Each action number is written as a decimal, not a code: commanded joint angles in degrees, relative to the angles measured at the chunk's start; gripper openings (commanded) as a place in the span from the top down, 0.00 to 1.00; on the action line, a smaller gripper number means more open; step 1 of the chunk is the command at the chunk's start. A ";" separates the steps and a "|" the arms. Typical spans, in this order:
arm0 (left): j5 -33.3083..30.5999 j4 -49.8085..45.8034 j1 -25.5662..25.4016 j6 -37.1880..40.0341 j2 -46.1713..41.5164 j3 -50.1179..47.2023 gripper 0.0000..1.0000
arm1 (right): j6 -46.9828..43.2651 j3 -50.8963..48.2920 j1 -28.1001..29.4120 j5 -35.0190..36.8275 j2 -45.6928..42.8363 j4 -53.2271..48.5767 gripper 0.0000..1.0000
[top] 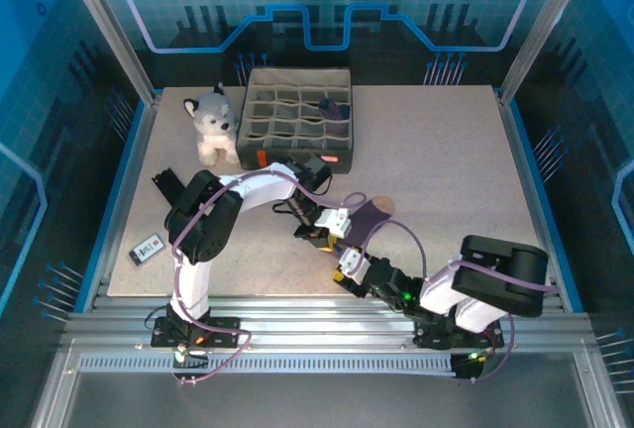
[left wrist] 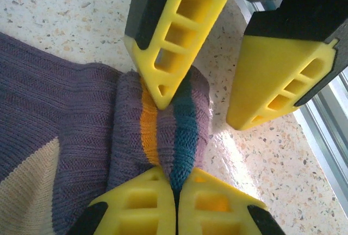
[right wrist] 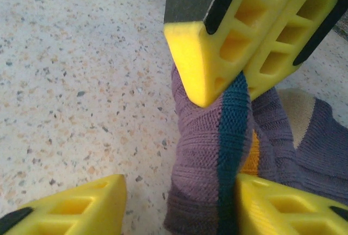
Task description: Roll the socks
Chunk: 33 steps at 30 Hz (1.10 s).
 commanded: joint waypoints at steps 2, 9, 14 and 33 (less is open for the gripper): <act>4.59 -0.46 0.83 0.51 -0.37 -1.02 1.00 | 3.62 -1.92 0.77 0.11 7.49 15.38 0.60; 4.59 1.12 1.53 -0.03 -1.46 -2.61 1.00 | 4.79 -2.72 1.12 2.05 10.55 21.54 0.84; 4.29 3.08 1.51 -0.63 -2.30 -3.68 1.00 | 5.60 -3.28 1.04 2.94 8.74 20.65 0.97; 0.82 22.47 1.55 -8.54 -10.98 -15.73 0.83 | 23.54 7.90 -18.39 -22.19 -23.95 -44.02 1.00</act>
